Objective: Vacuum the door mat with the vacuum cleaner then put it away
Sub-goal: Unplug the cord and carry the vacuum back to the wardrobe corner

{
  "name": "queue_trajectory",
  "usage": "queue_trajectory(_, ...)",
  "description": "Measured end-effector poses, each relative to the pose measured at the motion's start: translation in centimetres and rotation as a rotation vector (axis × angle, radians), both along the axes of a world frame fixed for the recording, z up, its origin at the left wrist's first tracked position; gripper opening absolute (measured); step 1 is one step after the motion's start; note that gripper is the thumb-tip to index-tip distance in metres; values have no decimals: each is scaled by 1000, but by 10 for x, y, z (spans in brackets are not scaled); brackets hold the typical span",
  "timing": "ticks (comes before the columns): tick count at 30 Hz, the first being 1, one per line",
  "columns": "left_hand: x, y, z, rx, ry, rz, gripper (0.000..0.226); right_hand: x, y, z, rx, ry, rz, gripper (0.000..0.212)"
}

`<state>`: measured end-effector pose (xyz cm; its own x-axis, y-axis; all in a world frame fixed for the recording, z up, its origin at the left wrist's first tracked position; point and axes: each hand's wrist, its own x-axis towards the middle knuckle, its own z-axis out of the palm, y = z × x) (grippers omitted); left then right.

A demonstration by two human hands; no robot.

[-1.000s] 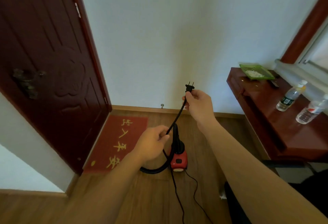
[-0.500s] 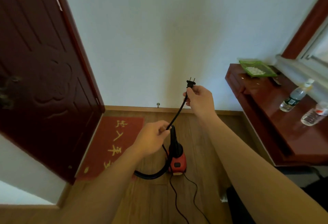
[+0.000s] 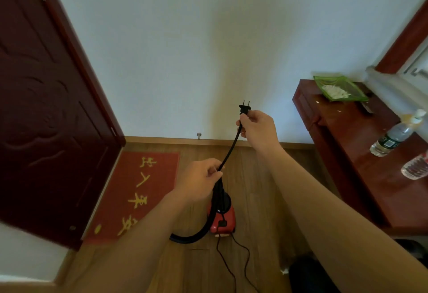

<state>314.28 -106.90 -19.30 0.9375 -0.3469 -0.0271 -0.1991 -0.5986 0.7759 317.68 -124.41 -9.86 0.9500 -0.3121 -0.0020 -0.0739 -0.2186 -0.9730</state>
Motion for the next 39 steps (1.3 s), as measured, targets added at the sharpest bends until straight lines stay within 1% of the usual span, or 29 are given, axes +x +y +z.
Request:
queue_trajectory(2, 13, -3, -4, 2, 27, 1, 18, 14, -4, -7, -8, 21, -1, 11)
queue_trajectory(7, 49, -8, -19, 7, 68, -22, 18, 49, -11, -24, -38, 69, -11, 25)
queue_trajectory(13, 105, -9, -40, 3, 97, -64, 18, 104, -9, -37, -57, 117, -18, 28)
queue_trajectory(18, 145, -7, -51, 17, 94, -103, 16, 139, -5, -43, -34, 149, -53, 24)
queue_trajectory(23, 167, -4, -56, 23, 100, -118, 16, 160, -6, -49, -4, 192, -93, 23)
queue_trajectory(30, 189, -17, -65, 32, 89, -137, 18, 185, -18, -57, 9, 210, -94, 10)
queue_trajectory(34, 201, -32, -79, 30, 101, -91, 15, 202, -33, -69, 21, 232, -70, 7)
queue_trajectory(39, 213, -58, -99, -16, 155, -8, 14, 229, -55, -91, 33, 261, -6, 14)
